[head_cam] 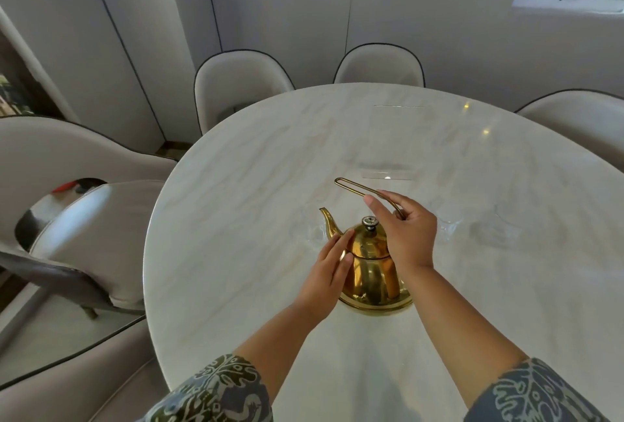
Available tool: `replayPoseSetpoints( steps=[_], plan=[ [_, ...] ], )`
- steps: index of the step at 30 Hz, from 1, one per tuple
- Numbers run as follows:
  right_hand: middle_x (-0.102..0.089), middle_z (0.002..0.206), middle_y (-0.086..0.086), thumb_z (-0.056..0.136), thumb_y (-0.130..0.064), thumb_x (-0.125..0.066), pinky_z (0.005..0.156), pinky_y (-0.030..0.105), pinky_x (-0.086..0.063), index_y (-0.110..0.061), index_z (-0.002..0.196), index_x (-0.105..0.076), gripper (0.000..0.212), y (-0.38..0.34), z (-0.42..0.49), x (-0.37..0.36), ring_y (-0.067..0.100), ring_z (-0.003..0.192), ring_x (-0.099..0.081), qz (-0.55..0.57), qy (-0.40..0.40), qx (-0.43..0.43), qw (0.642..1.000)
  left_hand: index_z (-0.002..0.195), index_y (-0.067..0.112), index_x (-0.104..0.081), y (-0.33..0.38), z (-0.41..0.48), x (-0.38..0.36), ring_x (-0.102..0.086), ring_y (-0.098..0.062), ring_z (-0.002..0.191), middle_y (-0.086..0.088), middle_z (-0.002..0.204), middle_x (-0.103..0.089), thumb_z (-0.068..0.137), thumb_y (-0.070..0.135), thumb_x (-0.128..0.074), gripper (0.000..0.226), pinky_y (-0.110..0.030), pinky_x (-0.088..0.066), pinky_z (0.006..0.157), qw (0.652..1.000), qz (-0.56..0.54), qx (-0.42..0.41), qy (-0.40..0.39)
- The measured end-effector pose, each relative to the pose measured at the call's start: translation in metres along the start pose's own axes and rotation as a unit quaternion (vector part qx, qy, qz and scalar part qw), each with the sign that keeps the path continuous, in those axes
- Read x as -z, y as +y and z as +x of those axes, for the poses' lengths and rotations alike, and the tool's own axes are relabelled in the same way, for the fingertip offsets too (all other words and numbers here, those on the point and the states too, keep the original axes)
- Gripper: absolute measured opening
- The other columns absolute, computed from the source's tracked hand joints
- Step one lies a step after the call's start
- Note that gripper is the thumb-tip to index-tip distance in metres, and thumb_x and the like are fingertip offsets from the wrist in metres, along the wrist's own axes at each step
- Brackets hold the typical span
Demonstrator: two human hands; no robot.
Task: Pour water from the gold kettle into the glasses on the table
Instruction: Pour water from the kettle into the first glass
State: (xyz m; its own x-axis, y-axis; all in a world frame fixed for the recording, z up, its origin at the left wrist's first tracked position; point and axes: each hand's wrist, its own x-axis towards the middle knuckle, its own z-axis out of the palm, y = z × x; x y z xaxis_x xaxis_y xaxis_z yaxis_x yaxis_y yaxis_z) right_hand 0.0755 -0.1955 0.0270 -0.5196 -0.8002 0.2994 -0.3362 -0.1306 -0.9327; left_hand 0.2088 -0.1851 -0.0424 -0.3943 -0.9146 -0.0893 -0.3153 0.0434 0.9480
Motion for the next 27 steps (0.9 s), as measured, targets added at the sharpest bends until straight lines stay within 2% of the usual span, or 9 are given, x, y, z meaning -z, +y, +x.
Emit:
replayPoseSetpoints(
  steps=[3,6,8,12,14,16,19,22,27],
  plan=[
    [-0.074,0.099,-0.003,0.078,-0.033,-0.076,0.068,0.016,-0.053,-0.016,0.104,-0.074,0.031,0.001,0.006,-0.005,0.008,0.085,-0.067,-0.014,-0.007,0.007,1.0,0.138,0.051,-0.025,0.0,0.002,0.001,-0.024,-0.011,0.14,0.01,0.155,-0.019,0.099,0.04,-0.03,0.041,-0.017,-0.033,0.102,1.0,-0.009,0.001,0.005],
    [-0.074,0.1,-0.002,0.078,-0.035,-0.075,0.071,0.019,-0.054,-0.015,0.104,-0.074,0.032,0.002,0.01,-0.009,0.012,0.091,-0.068,-0.017,-0.009,0.004,1.0,0.137,0.052,-0.026,-0.001,0.006,0.001,-0.026,-0.011,0.139,0.01,0.154,-0.021,0.099,0.041,-0.03,0.04,-0.023,-0.033,0.108,1.0,-0.022,0.003,0.007],
    [-0.074,0.1,-0.002,0.078,-0.036,-0.075,0.071,0.022,-0.055,-0.015,0.104,-0.074,0.034,0.003,0.013,-0.011,0.012,0.09,-0.068,-0.023,-0.013,0.003,1.0,0.138,0.05,-0.026,-0.001,0.007,0.001,-0.028,-0.008,0.136,0.009,0.153,-0.022,0.099,0.04,-0.03,0.041,-0.024,-0.033,0.108,1.0,-0.026,0.007,0.006],
    [-0.074,0.099,-0.004,0.078,-0.039,-0.074,0.065,0.014,-0.049,-0.014,0.106,-0.074,0.038,0.002,0.018,-0.014,0.005,0.081,-0.066,-0.035,-0.018,0.004,0.999,0.14,0.046,-0.027,0.001,0.01,0.002,-0.029,-0.003,0.128,0.008,0.152,-0.026,0.099,0.038,-0.03,0.041,-0.021,-0.03,0.106,0.999,-0.038,0.009,0.008],
    [-0.074,0.091,-0.005,0.076,-0.041,-0.075,0.065,0.018,-0.053,-0.015,0.105,-0.074,0.039,0.001,0.02,-0.016,0.011,0.079,-0.067,-0.04,-0.023,0.0,0.999,0.14,0.045,-0.028,0.001,0.01,0.002,-0.028,-0.003,0.129,0.007,0.152,-0.028,0.099,0.037,-0.03,0.041,-0.022,-0.028,0.107,0.999,-0.048,0.01,0.009],
    [-0.073,0.08,-0.004,0.075,-0.043,-0.075,0.066,0.027,-0.056,-0.014,0.105,-0.074,0.041,0.0,0.021,-0.017,0.021,0.074,-0.067,-0.05,-0.027,0.0,0.998,0.141,0.043,-0.028,0.003,0.01,0.002,-0.028,-0.001,0.126,0.007,0.151,-0.028,0.1,0.036,-0.03,0.042,-0.02,-0.027,0.105,0.998,-0.053,0.014,0.006],
    [-0.074,0.081,-0.001,0.075,-0.042,-0.075,0.065,0.029,-0.055,-0.013,0.105,-0.074,0.042,-0.001,0.023,-0.018,0.021,0.07,-0.066,-0.06,-0.03,0.005,0.998,0.141,0.042,-0.028,0.005,0.01,0.002,-0.027,0.001,0.123,0.007,0.15,-0.029,0.1,0.036,-0.03,0.041,-0.017,-0.024,0.1,0.998,-0.053,0.016,0.008],
    [-0.073,0.082,-0.002,0.076,-0.041,-0.075,0.064,0.026,-0.055,-0.013,0.105,-0.074,0.04,-0.002,0.024,-0.019,0.017,0.071,-0.066,-0.065,-0.034,0.007,0.997,0.14,0.043,-0.029,0.004,0.011,0.002,-0.028,-0.001,0.126,0.005,0.15,-0.03,0.1,0.037,-0.029,0.041,-0.018,-0.024,0.102,0.998,-0.052,0.016,0.011],
    [-0.075,0.091,-0.001,0.076,-0.041,-0.075,0.063,0.023,-0.054,-0.013,0.105,-0.074,0.041,-0.003,0.025,-0.021,0.012,0.073,-0.066,-0.07,-0.04,0.002,0.997,0.139,0.045,-0.029,0.003,0.011,0.002,-0.03,-0.014,0.137,0.005,0.15,-0.032,0.099,0.04,-0.03,0.041,-0.023,-0.027,0.106,0.999,-0.045,0.019,0.014]
  ],
)
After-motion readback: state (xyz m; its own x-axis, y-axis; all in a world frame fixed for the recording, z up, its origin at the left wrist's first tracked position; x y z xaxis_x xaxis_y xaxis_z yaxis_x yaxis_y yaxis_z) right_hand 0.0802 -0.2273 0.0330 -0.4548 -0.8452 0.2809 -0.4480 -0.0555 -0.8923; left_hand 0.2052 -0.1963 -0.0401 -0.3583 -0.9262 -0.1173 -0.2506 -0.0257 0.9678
